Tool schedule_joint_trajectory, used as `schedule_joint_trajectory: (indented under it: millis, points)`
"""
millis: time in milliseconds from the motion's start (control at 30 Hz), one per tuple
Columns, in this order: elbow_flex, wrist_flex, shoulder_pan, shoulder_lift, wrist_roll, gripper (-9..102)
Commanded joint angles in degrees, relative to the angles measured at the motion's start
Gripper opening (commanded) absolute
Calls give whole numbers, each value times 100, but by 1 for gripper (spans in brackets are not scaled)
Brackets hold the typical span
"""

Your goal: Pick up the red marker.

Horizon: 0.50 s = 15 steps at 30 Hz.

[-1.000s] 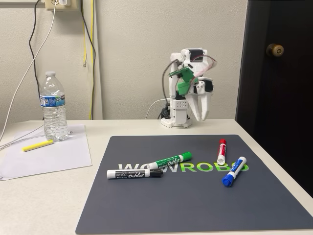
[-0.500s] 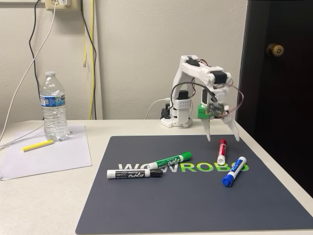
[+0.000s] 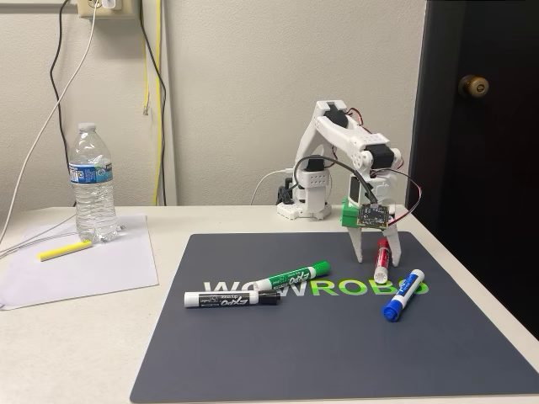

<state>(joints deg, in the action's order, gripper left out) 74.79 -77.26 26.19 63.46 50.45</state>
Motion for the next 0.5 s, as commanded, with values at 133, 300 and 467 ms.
schedule_joint_trajectory:
  millis: [133,300,467]
  points:
    - [-149,44,0,-9,-193,17]
    - [-149,62,-18,26,-246,10]
    - [-149,97,-18,18,-299,8]
